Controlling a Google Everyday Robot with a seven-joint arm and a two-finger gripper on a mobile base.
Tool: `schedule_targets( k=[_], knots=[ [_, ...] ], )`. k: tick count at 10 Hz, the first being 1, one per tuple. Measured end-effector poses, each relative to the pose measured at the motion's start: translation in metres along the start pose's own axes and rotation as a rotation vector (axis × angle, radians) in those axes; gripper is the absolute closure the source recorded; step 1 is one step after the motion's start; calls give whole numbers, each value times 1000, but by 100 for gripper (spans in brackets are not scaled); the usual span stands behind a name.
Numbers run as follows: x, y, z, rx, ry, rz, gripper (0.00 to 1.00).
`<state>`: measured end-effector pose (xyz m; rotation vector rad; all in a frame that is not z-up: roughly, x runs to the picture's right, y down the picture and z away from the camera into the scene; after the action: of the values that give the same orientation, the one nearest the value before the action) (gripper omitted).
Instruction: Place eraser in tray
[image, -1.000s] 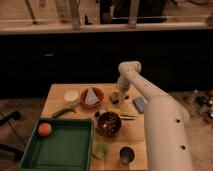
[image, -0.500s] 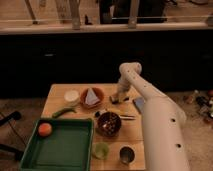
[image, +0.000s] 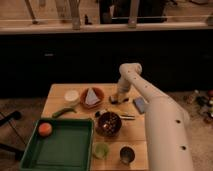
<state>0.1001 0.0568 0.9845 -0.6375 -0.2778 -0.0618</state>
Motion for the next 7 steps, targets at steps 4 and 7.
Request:
schedule_targets(
  k=[4, 7],
  knots=[
    [-22, 11, -20, 74, -88, -61, 100],
    [-22, 13, -27, 112, -112, -68, 100]
  ],
)
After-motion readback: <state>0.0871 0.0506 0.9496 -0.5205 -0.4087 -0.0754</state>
